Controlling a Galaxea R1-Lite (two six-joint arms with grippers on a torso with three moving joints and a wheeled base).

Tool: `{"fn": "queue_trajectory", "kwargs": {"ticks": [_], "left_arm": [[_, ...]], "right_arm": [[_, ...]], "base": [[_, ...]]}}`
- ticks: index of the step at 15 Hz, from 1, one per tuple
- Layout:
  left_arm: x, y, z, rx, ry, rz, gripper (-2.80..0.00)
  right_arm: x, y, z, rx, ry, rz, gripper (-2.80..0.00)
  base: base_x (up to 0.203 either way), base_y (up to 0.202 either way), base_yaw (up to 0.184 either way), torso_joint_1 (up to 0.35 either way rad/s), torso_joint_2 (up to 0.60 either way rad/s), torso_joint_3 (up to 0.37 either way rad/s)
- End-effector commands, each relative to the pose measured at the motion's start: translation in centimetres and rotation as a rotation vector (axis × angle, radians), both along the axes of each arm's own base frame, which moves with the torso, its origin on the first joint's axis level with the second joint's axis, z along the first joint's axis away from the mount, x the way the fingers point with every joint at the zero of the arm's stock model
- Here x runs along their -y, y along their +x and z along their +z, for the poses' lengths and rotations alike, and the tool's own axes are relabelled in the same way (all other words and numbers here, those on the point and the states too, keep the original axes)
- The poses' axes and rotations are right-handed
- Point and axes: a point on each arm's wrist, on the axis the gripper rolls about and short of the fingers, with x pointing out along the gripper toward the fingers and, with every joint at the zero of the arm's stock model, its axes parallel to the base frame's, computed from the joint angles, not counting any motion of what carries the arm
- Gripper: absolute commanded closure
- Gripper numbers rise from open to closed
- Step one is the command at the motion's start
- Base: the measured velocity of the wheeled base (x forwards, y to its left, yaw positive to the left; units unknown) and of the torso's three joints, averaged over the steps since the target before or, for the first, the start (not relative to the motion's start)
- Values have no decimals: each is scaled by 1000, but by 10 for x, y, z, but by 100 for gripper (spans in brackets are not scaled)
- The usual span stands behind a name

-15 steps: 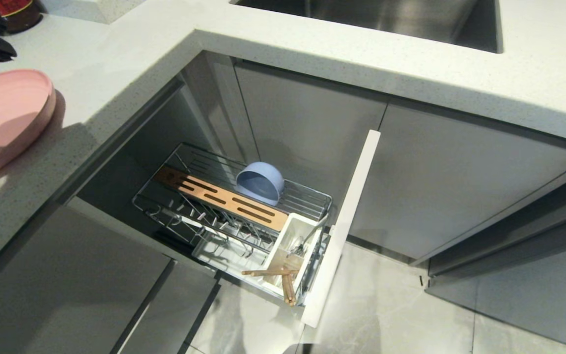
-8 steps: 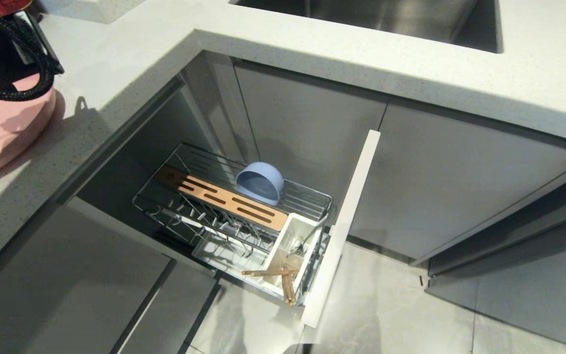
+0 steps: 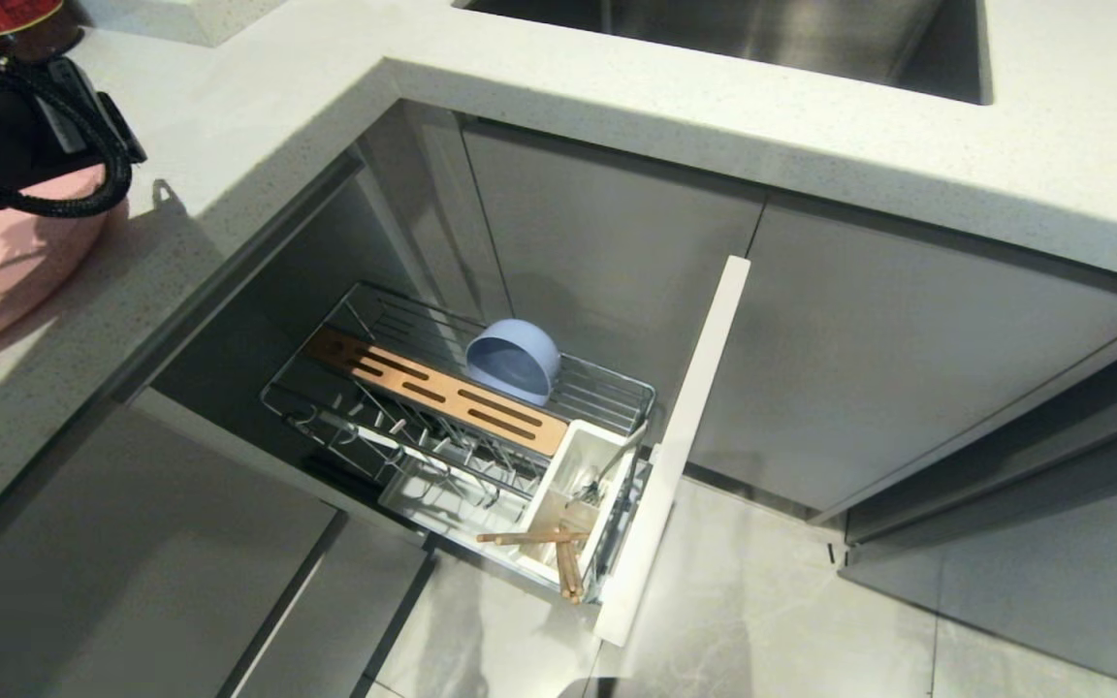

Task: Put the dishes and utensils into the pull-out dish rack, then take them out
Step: Pick up the plate and place it in the cupboard

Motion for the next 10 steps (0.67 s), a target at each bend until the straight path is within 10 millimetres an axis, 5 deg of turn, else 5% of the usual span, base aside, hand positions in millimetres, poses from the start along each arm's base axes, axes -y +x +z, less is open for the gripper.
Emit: {"fn": "queue_trajectory", "kwargs": {"ticks": [1, 10], "left_arm": [[1, 5, -4, -17, 4, 8, -280], [1, 15, -9, -40, 7, 12, -280]], "right_arm": [[0, 0, 0, 5, 0, 0, 0], [0, 0, 0, 5, 0, 0, 0]], "base": [[0, 0, 0, 0, 0, 0], [0, 0, 0, 0, 0, 0]]}}
